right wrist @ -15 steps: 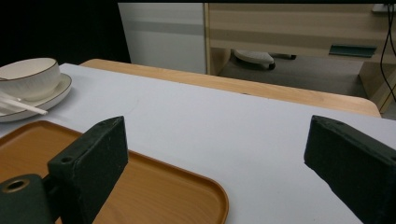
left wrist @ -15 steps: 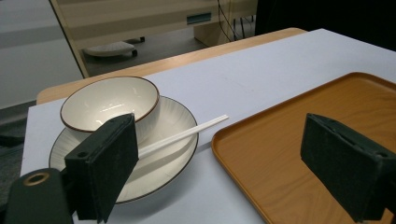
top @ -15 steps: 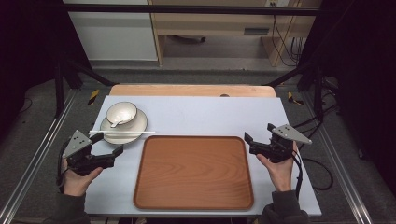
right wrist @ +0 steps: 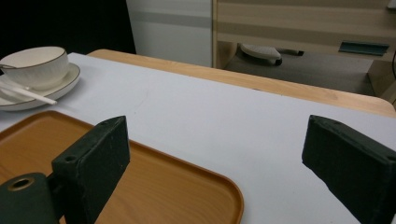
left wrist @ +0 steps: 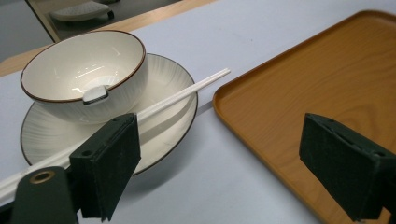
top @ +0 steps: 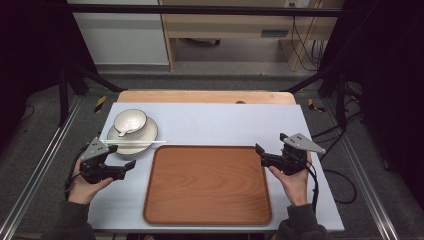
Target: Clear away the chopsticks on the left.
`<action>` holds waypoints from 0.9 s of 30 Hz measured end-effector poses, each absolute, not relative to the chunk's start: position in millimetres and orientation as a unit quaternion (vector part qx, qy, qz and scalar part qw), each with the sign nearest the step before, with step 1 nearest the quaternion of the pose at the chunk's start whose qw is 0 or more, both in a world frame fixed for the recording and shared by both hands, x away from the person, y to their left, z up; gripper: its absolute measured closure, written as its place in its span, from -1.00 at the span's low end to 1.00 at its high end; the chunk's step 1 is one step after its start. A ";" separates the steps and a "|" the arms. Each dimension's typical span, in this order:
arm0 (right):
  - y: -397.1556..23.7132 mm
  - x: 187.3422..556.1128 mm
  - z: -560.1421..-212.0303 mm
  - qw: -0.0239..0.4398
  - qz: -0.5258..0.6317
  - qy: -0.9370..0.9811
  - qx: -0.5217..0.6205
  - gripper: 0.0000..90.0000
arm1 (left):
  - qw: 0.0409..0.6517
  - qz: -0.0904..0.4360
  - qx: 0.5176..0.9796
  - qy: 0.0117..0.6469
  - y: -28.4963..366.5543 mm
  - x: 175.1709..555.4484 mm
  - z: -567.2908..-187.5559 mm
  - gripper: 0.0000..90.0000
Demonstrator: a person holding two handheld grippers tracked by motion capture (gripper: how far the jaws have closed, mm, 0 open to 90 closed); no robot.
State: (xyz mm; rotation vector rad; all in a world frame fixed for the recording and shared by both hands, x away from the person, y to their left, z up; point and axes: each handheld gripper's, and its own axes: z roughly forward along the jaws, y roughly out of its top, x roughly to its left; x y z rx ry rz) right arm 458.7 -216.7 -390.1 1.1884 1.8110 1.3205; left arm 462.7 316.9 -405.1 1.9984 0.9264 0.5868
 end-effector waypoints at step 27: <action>-206.8 461.0 -392.5 0.298 0.480 0.695 0.443 -0.83 | 0.334 0.213 0.862 0.316 331.3 522.7 -428.4 -0.32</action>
